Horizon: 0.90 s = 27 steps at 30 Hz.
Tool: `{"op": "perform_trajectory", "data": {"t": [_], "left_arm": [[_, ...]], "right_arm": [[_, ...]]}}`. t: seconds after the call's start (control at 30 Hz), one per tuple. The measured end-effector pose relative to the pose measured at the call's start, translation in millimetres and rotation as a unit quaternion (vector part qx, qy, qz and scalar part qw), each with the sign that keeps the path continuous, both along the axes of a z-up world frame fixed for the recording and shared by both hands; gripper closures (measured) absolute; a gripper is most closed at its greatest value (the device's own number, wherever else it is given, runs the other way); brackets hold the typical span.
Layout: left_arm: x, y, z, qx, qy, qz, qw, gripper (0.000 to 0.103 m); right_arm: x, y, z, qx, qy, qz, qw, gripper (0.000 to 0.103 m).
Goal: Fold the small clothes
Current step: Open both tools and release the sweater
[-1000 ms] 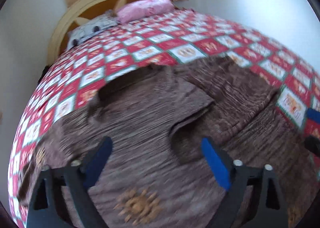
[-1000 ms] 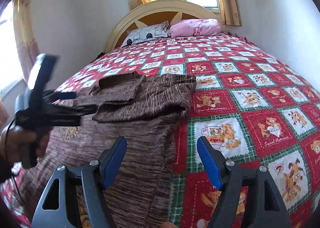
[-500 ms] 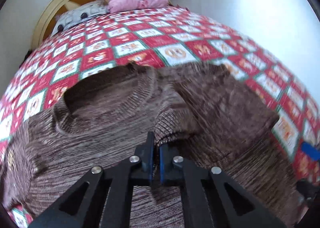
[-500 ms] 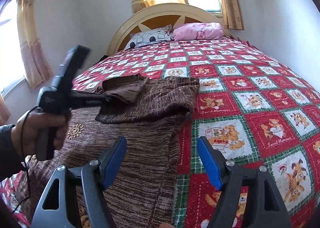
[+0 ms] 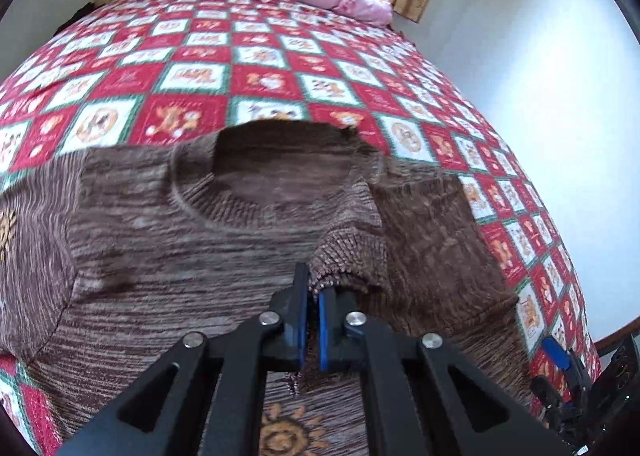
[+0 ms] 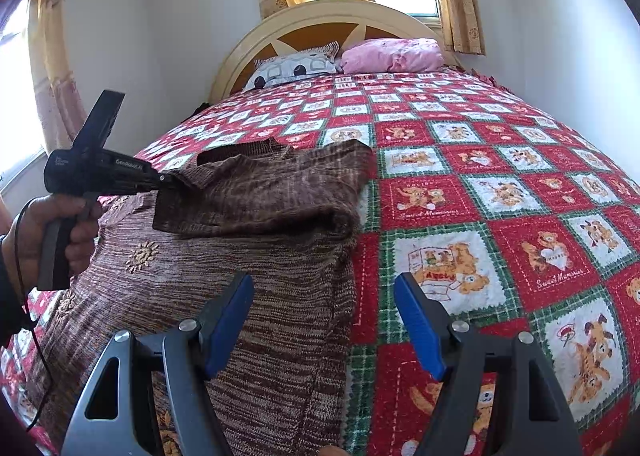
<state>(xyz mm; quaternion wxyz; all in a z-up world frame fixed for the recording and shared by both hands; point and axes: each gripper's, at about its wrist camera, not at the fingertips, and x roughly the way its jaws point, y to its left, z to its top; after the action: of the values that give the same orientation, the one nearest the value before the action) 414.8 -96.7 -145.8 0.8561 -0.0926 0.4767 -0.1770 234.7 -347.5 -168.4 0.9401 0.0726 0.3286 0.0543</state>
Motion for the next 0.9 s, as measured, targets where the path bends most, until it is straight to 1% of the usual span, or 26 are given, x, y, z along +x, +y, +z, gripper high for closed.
{"op": "perform_trajectory", "data": {"t": [0.07,0.13,0.17,0.23,0.27,0.3,0.33,0.37,0.4,0.43,0.5,0.57,0.63,0.67,0.7,0.77,0.83,0.9], "left_arm": [[0.4,5.7,-7.6,-0.008,0.011,0.007,0.9999,0.098],[0.3,7.1,-14.8,-0.003,0.018,0.011,0.9998,0.098],[0.3,6.9,-17.1,0.000,0.019,0.011,0.9998,0.094],[0.6,7.0,-18.7,0.017,0.012,0.025,0.9995,0.089],[2.0,6.4,-19.5,0.026,0.009,0.033,0.9991,0.079],[3.4,6.4,-20.0,0.037,0.008,0.036,0.9986,0.071],[5.3,5.8,-20.0,0.053,0.003,0.042,0.9977,0.055],[6.3,7.5,-18.1,0.077,-0.010,0.058,0.9953,0.044],[6.2,12.7,-16.6,0.085,-0.018,0.076,0.9933,0.040],[6.3,20.1,-15.9,0.079,-0.021,0.095,0.9921,0.037],[8.0,38.6,-19.6,0.079,-0.009,0.145,0.9862,0.037],[7.3,52.6,-23.2,0.073,0.001,0.169,0.9830,0.037],[3.4,54.8,-21.7,0.067,-0.006,0.175,0.9824,0.037],[0.6,51.3,-19.0,0.065,-0.015,0.169,0.9834,0.037],[-1.3,44.4,-15.9,0.072,-0.024,0.159,0.9844,0.036],[-2.5,27.3,-14.3,0.098,-0.034,0.139,0.9849,0.025],[-3.3,11.3,-17.5,0.134,-0.038,0.119,0.9832,0.022],[-3.5,-2.0,-28.6,0.180,-0.030,0.105,0.9777,0.022]], "right_arm": [[0.3,0.1,-1.1,-0.001,0.004,-0.003,1.000,0.030],[2.0,-0.3,-2.4,-0.002,0.007,-0.004,1.000,0.030],[2.5,0.1,-2.7,-0.003,0.008,-0.004,1.000,0.030],[2.8,1.3,-3.4,-0.007,0.010,-0.003,1.000,0.030],[2.8,1.8,-3.6,-0.008,0.010,-0.003,1.000,0.030],[2.9,1.9,-3.9,-0.009,0.011,-0.003,1.000,0.030],[2.9,1.8,-4.0,-0.008,0.011,-0.003,1.000,0.030],[2.8,2.0,-3.9,-0.008,0.011,-0.003,1.000,0.030],[3.0,2.3,-4.1,-0.007,0.011,-0.003,1.000,0.030],[3.0,2.6,-4.2,-0.006,0.012,-0.003,1.000,0.030],[5.0,3.0,-5.5,-0.006,0.014,-0.002,1.000,0.030],[6.6,4.6,-7.1,-0.008,0.019,-0.001,1.000,0.030],[7.4,4.9,-7.7,-0.009,0.020,-0.001,1.000,0.030],[7.2,4.9,-8.0,-0.009,0.020,-0.001,1.000,0.030],[7.3,5.0,-8.1,-0.009,0.020,-0.001,1.000,0.030],[8.3,4.1,-8.3,-0.007,0.022,-0.002,1.000,0.030],[8.6,2.6,-8.9,-0.004,0.023,-0.003,1.000,0.030],[9.4,1.3,-9.6,0.000,0.024,-0.003,1.000,0.030]]}}
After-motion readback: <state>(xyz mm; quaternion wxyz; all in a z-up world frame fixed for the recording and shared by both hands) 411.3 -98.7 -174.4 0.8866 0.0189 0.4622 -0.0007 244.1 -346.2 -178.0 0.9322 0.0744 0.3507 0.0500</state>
